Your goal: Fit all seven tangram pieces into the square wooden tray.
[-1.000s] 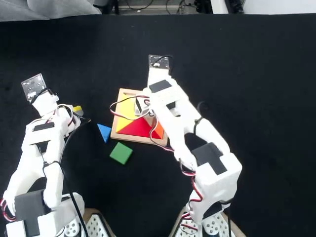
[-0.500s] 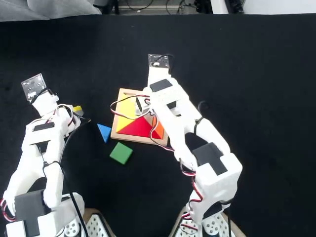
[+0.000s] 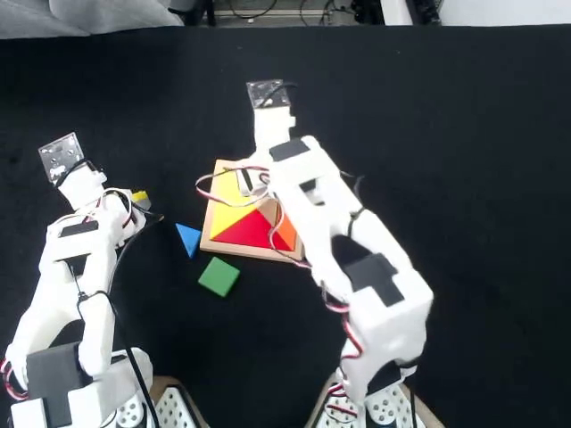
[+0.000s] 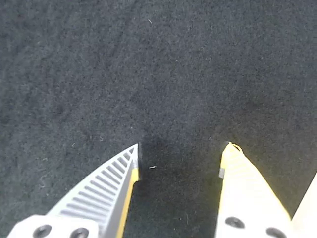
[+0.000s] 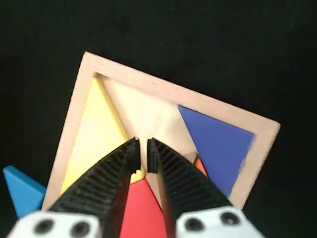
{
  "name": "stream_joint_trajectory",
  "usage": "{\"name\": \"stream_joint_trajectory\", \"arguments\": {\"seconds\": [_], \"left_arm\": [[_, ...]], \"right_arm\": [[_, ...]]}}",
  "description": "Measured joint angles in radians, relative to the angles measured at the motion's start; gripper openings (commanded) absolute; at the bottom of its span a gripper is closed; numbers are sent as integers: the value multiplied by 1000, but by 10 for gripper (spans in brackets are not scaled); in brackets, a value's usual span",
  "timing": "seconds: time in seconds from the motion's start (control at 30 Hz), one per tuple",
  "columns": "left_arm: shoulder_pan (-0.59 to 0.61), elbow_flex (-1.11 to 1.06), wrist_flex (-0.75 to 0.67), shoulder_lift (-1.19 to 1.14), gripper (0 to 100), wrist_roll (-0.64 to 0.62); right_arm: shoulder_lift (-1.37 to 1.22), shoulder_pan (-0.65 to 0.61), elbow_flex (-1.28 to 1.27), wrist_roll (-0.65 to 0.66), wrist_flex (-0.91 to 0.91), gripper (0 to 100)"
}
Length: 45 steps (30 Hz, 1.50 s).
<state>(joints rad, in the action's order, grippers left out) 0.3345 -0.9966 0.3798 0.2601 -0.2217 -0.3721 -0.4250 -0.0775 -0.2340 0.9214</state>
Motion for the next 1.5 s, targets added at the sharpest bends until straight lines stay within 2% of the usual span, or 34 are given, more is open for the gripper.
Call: {"name": "stream_joint_trajectory", "arguments": {"seconds": [0.23,0.43,1.5], "left_arm": [[0,0,0,0,261,0],[0,0,0,0,261,0],[0,0,0,0,261,0]], "right_arm": [[-172,0,227,2,195,17],[-207,0,262,2,273,11],[-207,0,313,-21,304,11]]}}
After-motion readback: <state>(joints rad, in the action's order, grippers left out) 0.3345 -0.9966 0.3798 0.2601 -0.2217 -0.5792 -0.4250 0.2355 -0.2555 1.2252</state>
